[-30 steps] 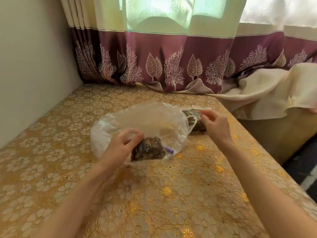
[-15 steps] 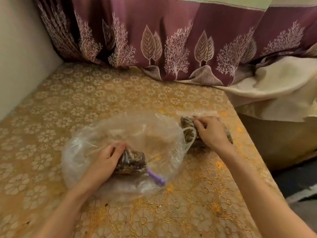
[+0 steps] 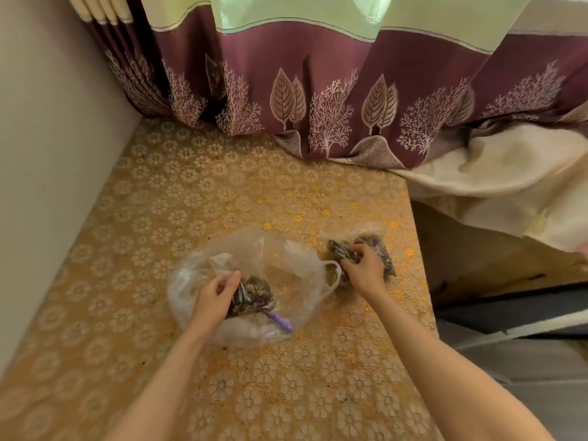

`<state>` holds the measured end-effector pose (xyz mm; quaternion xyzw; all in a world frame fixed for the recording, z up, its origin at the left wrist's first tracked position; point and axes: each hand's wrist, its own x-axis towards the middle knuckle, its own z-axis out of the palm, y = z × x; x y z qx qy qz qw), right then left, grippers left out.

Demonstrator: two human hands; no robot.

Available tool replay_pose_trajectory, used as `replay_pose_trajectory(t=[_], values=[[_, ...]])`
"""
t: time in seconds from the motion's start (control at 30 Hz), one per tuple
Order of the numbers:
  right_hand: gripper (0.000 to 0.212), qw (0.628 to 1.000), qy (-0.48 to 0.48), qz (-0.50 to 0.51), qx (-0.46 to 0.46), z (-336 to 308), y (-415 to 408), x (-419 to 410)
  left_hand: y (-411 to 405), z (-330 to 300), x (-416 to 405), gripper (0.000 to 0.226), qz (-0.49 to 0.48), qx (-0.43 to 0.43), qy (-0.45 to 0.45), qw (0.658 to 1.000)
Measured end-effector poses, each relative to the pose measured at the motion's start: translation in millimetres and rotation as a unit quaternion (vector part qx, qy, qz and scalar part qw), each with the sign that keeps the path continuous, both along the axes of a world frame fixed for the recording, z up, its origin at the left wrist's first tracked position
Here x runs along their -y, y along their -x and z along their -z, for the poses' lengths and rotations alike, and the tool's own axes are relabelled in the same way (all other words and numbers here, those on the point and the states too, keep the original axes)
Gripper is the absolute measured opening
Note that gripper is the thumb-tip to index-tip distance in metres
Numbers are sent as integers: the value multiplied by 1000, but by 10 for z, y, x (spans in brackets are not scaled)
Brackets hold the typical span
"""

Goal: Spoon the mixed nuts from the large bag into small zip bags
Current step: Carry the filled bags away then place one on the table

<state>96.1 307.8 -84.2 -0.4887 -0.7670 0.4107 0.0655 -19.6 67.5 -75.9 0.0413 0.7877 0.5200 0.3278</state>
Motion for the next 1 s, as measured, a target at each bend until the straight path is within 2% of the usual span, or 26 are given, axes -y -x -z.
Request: replay_pose_trajectory(t=[0.13,0.23,0.37,0.43,0.57,0.67,0.7,0.73,0.8,0.87,1.0], values=[[29,994,70,45,-72,-346,-383,119,-139,-335,30,33,9,21,26,999],[31,968,158,120,-151,-639,-745,263,-285,-507,118,43,28,52,38,998],[30,931,195,204,-231,-885,-1320,567,-507,-694,195,52,57,56,52,995],[30,905,230,253,-253,-917,-1659,756,-661,-779,223,52,64,49,54,995],[28,819,284,380,-321,-851,-2325,1172,-990,-835,225,39,148,4,103,984],[28,762,311,429,-373,-864,-2365,1406,-952,-855,392,36,163,-39,122,978],[27,701,271,533,-389,-832,-3157,1616,-1538,-767,51,36,279,-28,125,952],[27,679,260,562,-393,-803,-3439,1719,-1730,-721,-80,36,310,-29,132,941],[26,658,267,576,-406,-816,-3460,1851,-1679,-838,-118,32,329,-52,119,935],[26,622,257,612,-416,-789,-3759,1945,-1921,-873,-310,27,390,-53,123,911],[27,560,205,666,-448,-788,-4536,2095,-2606,-814,-824,23,535,-80,119,833]])
